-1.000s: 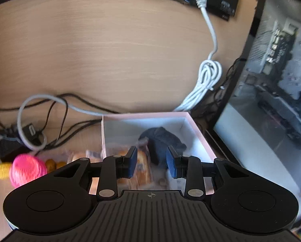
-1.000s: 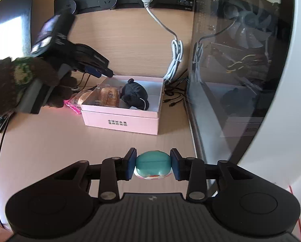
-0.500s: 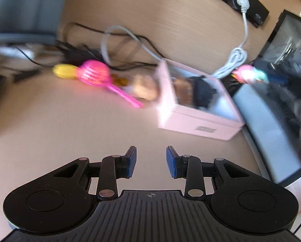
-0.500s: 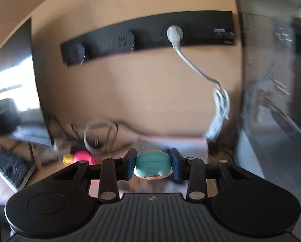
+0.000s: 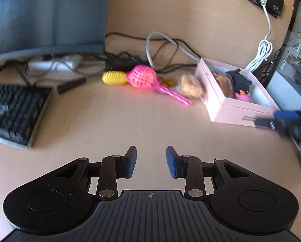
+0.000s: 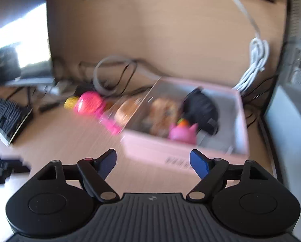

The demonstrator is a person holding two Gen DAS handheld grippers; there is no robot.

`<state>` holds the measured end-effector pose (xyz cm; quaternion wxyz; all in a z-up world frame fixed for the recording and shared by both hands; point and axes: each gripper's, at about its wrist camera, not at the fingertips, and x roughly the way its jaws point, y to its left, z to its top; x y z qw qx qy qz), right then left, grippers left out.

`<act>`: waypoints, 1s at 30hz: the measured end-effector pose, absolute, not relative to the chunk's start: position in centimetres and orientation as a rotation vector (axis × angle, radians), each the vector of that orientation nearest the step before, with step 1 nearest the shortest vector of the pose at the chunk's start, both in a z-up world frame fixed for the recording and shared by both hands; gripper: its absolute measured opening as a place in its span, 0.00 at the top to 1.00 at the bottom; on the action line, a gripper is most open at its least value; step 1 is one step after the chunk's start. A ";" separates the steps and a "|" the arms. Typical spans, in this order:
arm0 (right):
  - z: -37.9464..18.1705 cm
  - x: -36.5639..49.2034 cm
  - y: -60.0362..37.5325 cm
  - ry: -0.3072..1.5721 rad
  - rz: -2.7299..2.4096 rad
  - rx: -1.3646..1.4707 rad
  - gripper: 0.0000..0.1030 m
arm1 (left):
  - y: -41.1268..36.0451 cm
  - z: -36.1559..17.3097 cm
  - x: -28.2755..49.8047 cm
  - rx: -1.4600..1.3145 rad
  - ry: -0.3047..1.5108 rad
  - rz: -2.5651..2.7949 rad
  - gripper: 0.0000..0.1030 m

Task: Organize objects
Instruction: 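Grasp the black cylindrical stick from the desk with the left gripper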

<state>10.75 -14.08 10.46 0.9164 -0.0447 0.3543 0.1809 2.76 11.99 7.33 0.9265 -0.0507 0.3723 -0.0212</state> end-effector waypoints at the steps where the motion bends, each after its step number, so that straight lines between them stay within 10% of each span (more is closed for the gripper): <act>1: 10.1 10.0 -13.6 0.734 0.381 -0.109 0.20 | 12.7 7.3 3.3 -0.070 0.742 -0.035 0.65; 22: 6.9 1.4 -14.5 0.882 0.254 -0.220 0.15 | 25.2 3.1 22.8 0.196 0.864 0.006 0.61; 30: 6.8 1.9 -15.0 0.885 0.245 -0.176 0.15 | 23.0 4.3 21.3 0.268 0.888 -0.145 0.75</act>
